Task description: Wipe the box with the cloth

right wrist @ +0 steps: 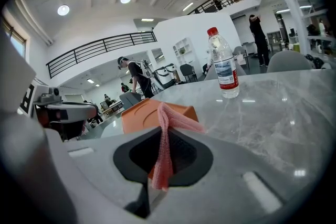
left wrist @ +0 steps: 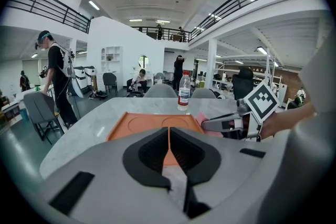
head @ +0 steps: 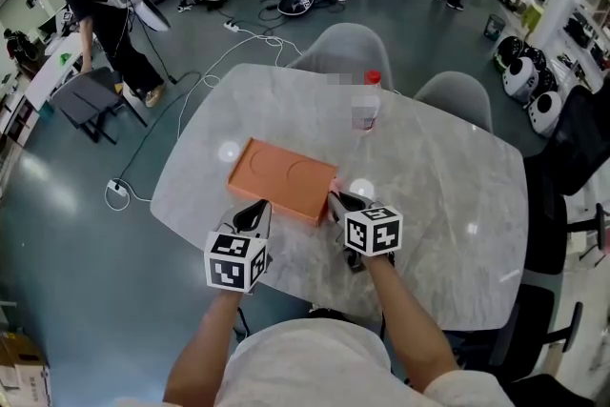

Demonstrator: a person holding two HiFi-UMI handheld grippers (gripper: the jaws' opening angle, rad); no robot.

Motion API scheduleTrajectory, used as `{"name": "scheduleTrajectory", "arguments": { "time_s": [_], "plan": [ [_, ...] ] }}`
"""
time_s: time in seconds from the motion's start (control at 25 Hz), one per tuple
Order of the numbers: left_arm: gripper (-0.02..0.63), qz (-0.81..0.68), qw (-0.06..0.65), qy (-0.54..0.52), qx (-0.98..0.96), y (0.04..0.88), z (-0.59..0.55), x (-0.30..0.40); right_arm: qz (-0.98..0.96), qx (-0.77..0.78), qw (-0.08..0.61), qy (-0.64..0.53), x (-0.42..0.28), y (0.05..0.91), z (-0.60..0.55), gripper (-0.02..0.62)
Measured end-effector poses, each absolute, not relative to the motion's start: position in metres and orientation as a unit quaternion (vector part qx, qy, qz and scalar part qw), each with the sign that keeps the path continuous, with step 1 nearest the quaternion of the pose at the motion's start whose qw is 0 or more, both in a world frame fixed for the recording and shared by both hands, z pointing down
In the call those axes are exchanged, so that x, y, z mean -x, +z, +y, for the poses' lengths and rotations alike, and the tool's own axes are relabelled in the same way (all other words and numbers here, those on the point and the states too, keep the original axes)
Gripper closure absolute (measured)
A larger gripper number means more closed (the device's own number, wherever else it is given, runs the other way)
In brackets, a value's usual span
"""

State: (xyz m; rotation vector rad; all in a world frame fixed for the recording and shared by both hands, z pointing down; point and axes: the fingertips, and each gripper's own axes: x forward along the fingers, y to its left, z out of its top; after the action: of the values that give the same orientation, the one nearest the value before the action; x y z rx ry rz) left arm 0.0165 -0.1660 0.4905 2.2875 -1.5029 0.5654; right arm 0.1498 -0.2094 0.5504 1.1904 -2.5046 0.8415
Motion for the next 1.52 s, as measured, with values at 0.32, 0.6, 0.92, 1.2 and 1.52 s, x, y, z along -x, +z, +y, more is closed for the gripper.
{"name": "scheduleTrajectory", "arguments": {
  "time_s": [0.32, 0.6, 0.92, 1.2, 1.52],
  "plan": [
    [0.591, -0.526, 0.175, 0.197, -0.809, 0.488, -0.155, -0.01, -0.854, -0.413, 0.118, 0.293, -0.145, 0.548, -0.193, 0.577],
    [0.591, -0.52, 0.175, 0.195, -0.813, 0.485, -0.145, -0.003, -0.85, -0.421, 0.113, 0.295, -0.139, 0.545, -0.18, 0.577],
    [0.591, -0.512, 0.173, 0.192, -0.819, 0.483, -0.132, 0.007, -0.844, -0.432, 0.107, 0.299, -0.132, 0.544, -0.162, 0.577],
    [0.591, -0.503, 0.169, 0.191, -0.826, 0.484, -0.117, 0.013, -0.836, -0.446, 0.098, 0.304, -0.128, 0.546, -0.146, 0.577],
    [0.591, -0.497, 0.169, 0.186, -0.831, 0.481, -0.105, 0.033, -0.83, -0.458, 0.094, 0.304, -0.112, 0.542, -0.128, 0.577]
  ]
}}
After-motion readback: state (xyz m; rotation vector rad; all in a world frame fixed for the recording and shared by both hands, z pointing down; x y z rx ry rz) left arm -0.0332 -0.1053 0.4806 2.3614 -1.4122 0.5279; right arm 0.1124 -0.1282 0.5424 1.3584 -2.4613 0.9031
